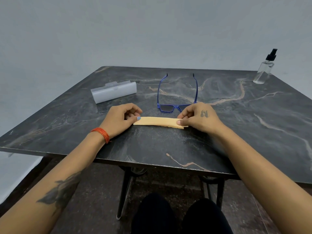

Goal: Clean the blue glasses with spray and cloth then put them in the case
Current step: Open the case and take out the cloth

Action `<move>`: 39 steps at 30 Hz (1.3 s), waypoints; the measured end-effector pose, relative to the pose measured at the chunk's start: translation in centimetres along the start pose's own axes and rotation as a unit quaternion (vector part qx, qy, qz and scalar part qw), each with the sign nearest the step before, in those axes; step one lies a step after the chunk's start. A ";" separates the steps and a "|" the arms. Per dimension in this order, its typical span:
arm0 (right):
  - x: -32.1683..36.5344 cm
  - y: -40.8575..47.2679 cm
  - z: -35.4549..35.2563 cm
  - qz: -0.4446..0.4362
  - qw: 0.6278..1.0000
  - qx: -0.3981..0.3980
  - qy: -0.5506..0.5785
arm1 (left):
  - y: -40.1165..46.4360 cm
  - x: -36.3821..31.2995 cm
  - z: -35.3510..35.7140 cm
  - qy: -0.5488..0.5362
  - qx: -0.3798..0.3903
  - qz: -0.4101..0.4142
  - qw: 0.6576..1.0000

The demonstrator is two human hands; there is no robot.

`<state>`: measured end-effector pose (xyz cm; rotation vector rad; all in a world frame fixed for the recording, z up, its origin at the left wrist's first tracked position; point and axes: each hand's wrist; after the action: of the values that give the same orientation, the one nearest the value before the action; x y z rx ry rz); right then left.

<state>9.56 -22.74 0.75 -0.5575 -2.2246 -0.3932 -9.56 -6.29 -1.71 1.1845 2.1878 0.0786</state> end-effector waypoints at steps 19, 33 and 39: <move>-0.5 0.3 0.1 -0.017 0.996 -0.062 -0.058 | 0.9 -0.7 0.7 0.094 -0.026 -0.008 0.995; -3.5 -3.4 -4.4 -0.042 0.989 -0.138 0.039 | 0.9 -8.2 3.4 0.070 -0.080 0.182 0.978; -5.7 -4.5 -7.2 -0.048 0.982 -0.181 0.022 | 2.8 -13.5 6.7 0.051 -0.053 0.227 0.971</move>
<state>15.15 -31.32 0.52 -0.6235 -2.1545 -0.8636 1.50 -16.62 0.75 1.6251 1.9281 0.4525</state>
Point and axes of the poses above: each hand's wrist, its own y-axis towards the middle knuckle, its own z-axis out of the palm, x = y × z, and after that the axes turned 10 degrees about y, right-handed
